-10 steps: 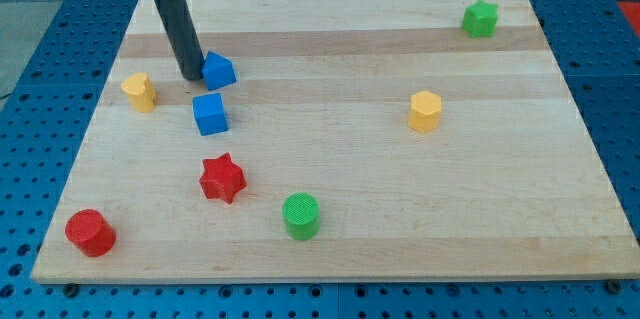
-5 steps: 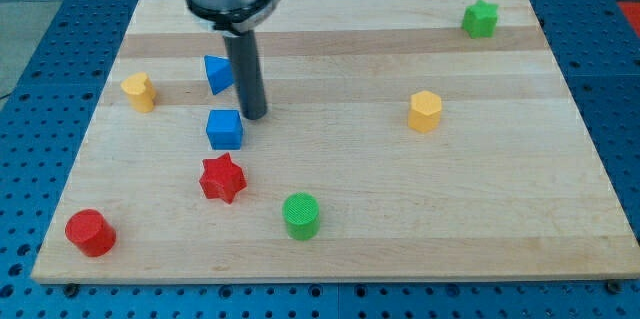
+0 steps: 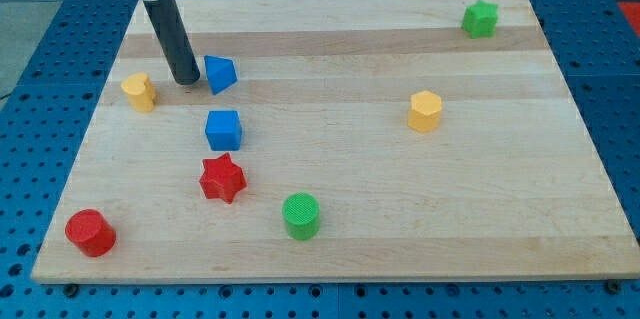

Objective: Move the blue triangle closer to the green star

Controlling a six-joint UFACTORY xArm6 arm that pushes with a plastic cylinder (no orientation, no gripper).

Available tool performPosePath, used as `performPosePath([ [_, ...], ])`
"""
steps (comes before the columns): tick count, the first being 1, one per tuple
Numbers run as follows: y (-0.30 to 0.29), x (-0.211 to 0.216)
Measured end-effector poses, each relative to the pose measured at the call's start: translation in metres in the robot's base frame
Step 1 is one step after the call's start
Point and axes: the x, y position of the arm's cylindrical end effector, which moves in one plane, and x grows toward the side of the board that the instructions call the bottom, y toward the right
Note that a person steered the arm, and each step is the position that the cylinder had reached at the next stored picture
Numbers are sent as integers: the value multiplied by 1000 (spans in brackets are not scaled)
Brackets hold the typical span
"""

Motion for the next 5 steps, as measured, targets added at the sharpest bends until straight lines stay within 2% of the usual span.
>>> performPosePath([
  [1, 11, 0],
  [5, 239, 0],
])
